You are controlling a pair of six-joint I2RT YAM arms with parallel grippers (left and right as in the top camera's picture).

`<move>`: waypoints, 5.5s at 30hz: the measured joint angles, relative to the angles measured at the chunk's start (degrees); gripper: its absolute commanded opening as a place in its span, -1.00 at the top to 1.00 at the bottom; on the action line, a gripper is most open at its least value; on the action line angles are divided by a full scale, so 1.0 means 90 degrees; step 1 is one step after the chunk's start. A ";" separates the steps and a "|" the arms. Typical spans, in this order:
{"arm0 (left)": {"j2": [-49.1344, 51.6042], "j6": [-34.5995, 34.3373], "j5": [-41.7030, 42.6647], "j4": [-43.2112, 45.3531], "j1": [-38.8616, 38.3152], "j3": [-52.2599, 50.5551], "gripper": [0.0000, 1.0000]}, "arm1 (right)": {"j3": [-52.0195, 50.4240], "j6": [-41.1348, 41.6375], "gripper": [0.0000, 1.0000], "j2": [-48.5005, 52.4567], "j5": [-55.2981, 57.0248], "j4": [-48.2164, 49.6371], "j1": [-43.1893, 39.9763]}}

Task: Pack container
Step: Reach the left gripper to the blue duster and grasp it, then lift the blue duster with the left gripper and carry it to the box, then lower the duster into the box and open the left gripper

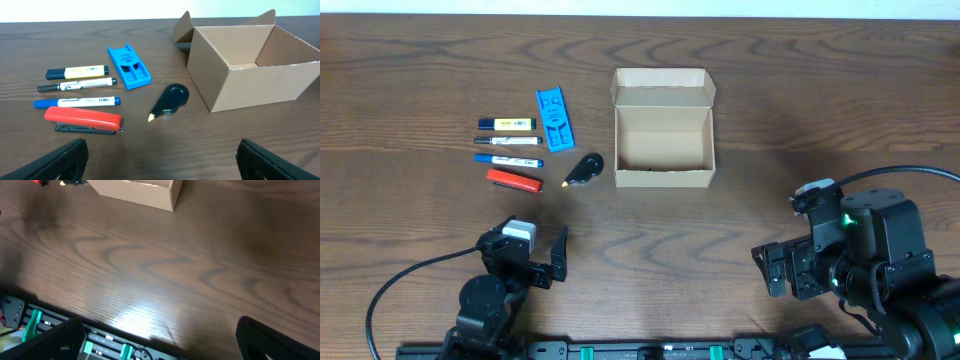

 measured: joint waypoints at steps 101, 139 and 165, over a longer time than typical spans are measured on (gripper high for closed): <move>1.2801 -0.2246 -0.0384 0.0891 0.0743 0.7184 0.04 | -0.0034 0.0049 -0.98 0.0000 -0.0029 -0.0002 0.0000; 1.0188 0.3772 0.1404 -0.3327 -0.1256 0.9175 0.89 | -0.0034 0.0049 -0.98 0.0000 -0.0027 -0.0002 0.0000; 1.1873 0.7002 0.1926 -0.2543 -0.1496 0.9175 0.89 | -0.0034 0.0049 -0.99 0.0000 -0.0029 -0.0002 0.0000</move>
